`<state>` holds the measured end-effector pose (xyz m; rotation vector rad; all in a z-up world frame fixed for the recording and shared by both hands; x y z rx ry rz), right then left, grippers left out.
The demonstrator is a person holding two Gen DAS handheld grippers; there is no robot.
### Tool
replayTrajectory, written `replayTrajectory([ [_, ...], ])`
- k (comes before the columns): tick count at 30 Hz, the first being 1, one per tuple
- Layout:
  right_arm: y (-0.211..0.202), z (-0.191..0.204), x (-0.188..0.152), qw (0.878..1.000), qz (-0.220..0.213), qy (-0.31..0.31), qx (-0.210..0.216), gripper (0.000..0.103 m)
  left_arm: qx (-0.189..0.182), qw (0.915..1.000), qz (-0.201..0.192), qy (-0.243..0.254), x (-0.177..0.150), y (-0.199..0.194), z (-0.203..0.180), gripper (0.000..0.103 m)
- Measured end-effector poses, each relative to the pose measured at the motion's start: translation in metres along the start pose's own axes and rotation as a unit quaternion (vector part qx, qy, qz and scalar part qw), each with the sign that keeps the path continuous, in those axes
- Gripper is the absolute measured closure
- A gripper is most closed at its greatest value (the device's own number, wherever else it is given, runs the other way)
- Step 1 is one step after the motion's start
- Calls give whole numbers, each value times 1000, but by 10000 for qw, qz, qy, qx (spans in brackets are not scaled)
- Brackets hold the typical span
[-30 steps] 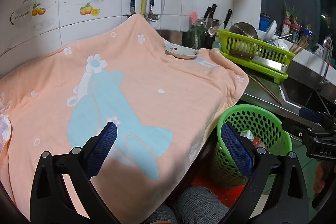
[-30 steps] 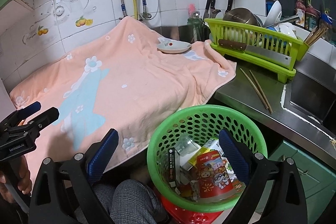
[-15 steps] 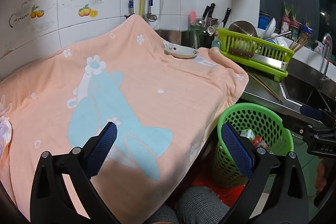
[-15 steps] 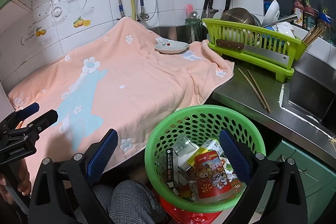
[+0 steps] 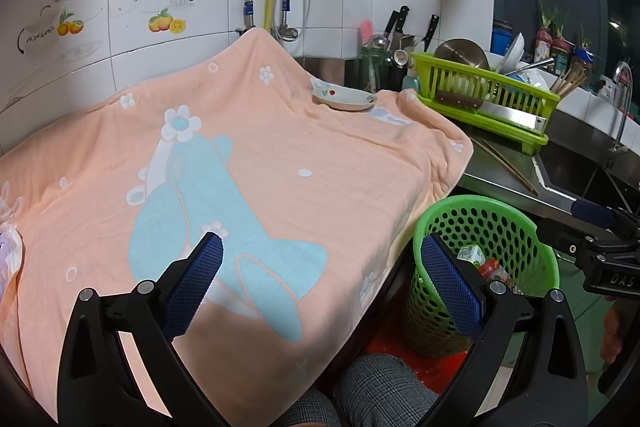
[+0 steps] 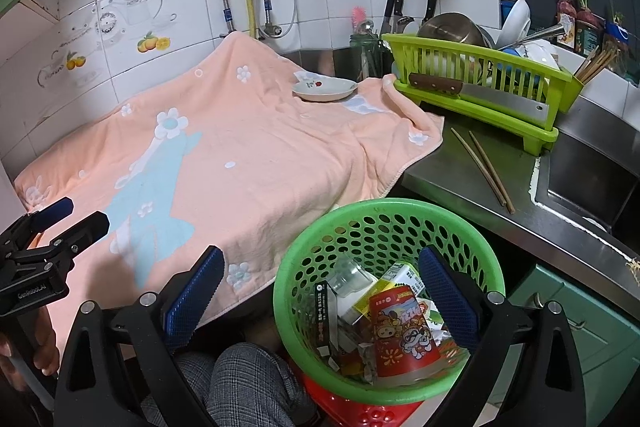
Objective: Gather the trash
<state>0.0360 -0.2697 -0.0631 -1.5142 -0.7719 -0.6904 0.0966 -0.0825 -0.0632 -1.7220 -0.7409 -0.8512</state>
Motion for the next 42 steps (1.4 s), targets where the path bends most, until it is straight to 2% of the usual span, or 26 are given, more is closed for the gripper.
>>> replayTrajectory([
  [42, 8, 7, -6, 10000, 86, 17, 22, 8, -14, 10000, 49, 7, -6, 6, 1, 5],
])
Point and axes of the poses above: each gripper's, at about its wrist camera, not at the fingertips, and y roughly the way its jaws point, z to its left, x to its top, the point moved 9 cm from there along y, roughly the way its jaws point, and after that the axes turned 13 degrees about -y, right-handed, at the moved point
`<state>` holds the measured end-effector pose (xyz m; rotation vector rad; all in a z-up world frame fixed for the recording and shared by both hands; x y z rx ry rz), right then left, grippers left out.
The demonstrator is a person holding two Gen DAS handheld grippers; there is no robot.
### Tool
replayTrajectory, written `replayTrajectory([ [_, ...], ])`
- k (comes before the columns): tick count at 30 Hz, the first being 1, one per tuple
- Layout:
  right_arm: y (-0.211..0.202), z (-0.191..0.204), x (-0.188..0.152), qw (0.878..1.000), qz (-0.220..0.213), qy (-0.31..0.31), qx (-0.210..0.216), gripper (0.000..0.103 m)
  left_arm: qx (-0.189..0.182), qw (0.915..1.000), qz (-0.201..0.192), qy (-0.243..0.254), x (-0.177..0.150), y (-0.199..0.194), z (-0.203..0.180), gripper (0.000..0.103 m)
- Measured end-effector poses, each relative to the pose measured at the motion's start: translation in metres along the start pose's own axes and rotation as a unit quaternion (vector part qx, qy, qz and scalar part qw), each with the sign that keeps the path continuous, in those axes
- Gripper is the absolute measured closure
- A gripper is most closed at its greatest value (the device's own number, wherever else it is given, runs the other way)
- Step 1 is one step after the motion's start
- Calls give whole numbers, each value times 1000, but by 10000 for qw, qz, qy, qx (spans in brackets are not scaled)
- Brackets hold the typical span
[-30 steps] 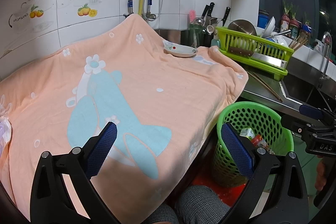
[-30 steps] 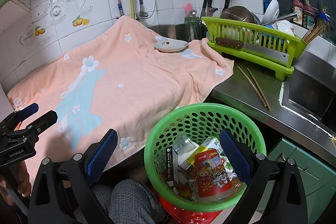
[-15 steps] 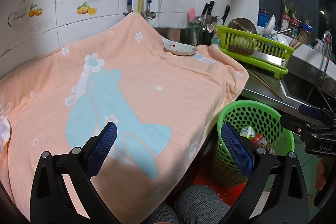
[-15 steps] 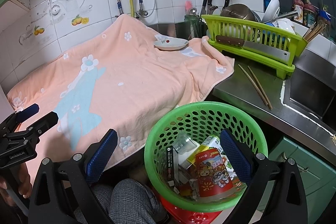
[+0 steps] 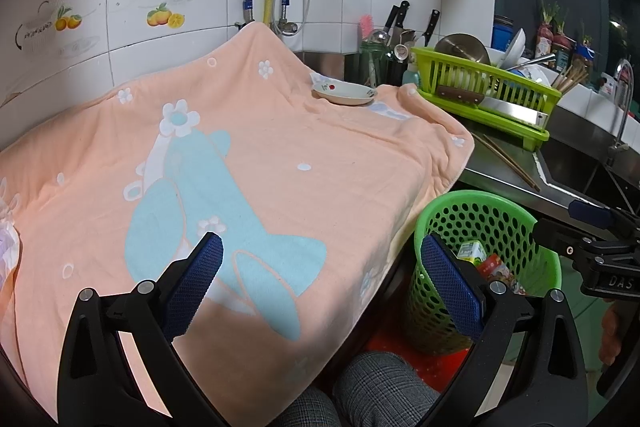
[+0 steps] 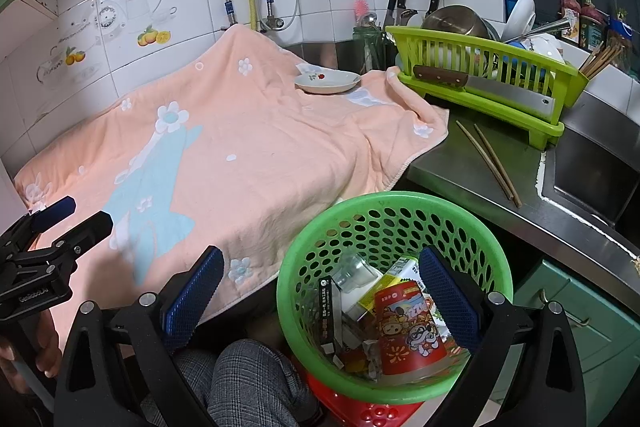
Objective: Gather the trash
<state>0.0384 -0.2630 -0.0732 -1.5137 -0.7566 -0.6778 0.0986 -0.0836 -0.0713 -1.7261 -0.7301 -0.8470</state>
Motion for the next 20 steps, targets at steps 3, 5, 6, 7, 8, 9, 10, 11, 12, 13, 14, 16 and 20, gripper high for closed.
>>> replayTrajectory([
  [3, 0, 0, 0, 10000, 4, 0, -5, 8, 49, 10000, -63, 5, 0, 0, 1, 5],
  [5, 0, 0, 0, 10000, -1, 1, -5, 8, 81, 9999, -92, 24, 0, 0, 1, 5],
  [6, 0, 0, 0, 10000, -2, 4, -7, 8, 68, 9999, -84, 17, -1, -1, 1, 5],
  [7, 0, 0, 0, 10000, -1, 9, -6, 8, 63, 10000, -73, 9, -1, -1, 1, 5],
  [8, 0, 0, 0, 10000, 1, 16, -3, 8, 67, 10000, -70, 7, 0, -1, 1, 5],
  [9, 0, 1, 0, 10000, 2, 23, -1, 8, 61, 10000, -56, 7, -1, -1, 0, 5],
  [10, 0, 2, 0, 10000, 1, 29, 1, 8, 49, 10000, -31, 3, -2, 0, 0, 5],
  [11, 0, 2, 0, 10000, 4, 29, 3, 8, 40, 10000, -14, -6, -1, 0, 0, 5],
  [12, 0, 1, 0, 10000, 7, 23, 3, 8, 35, 10000, 3, -25, -2, -1, 0, 5],
  [13, 0, 2, 0, 10000, 7, 16, 2, 8, 31, 10000, 9, -32, -2, 0, 1, 5],
  [14, -1, 3, 0, 10000, 6, 19, -4, 8, 34, 10000, 12, -34, -2, -1, 1, 5],
  [16, 0, 4, 0, 10000, 5, 25, 8, 8, 45, 10000, 0, -29, -2, -1, 1, 5],
  [20, -1, 5, -1, 10000, 5, 35, 21, 8, 47, 10000, 2, -27, -1, 0, 1, 5],
])
Point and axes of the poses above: each gripper's, at about its wrist camera, not at the fingertips, and y roughly the way its jaws point, z to its left, x to its top, the point moved 9 cm from there along y, roughly the way its jaws point, and after that the axes turned 13 degrees about -y, right-handed, at the moved point
